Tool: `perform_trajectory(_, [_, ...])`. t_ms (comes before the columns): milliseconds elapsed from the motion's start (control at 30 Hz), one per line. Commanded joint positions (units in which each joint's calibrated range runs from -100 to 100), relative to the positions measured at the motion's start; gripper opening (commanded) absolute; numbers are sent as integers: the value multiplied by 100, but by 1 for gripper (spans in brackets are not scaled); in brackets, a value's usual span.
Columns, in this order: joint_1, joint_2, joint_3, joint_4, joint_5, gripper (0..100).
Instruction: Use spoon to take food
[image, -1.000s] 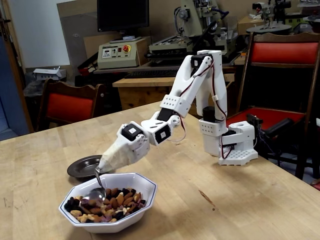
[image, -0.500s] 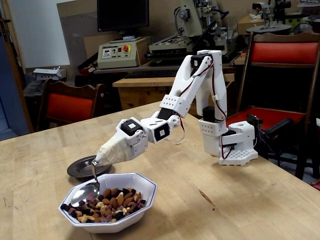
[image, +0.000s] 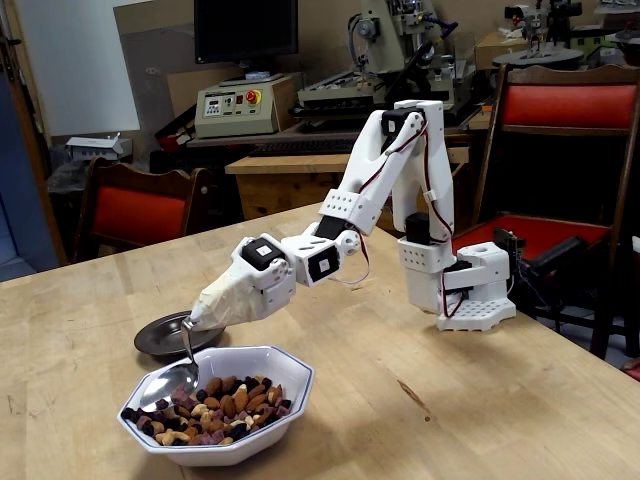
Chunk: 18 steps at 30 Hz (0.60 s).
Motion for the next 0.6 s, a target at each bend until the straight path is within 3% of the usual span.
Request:
perform_trajectory(0, [70, -131, -283, -155, 5, 4])
perform_trajectory(567, [85, -199, -283, -155, -440, 4])
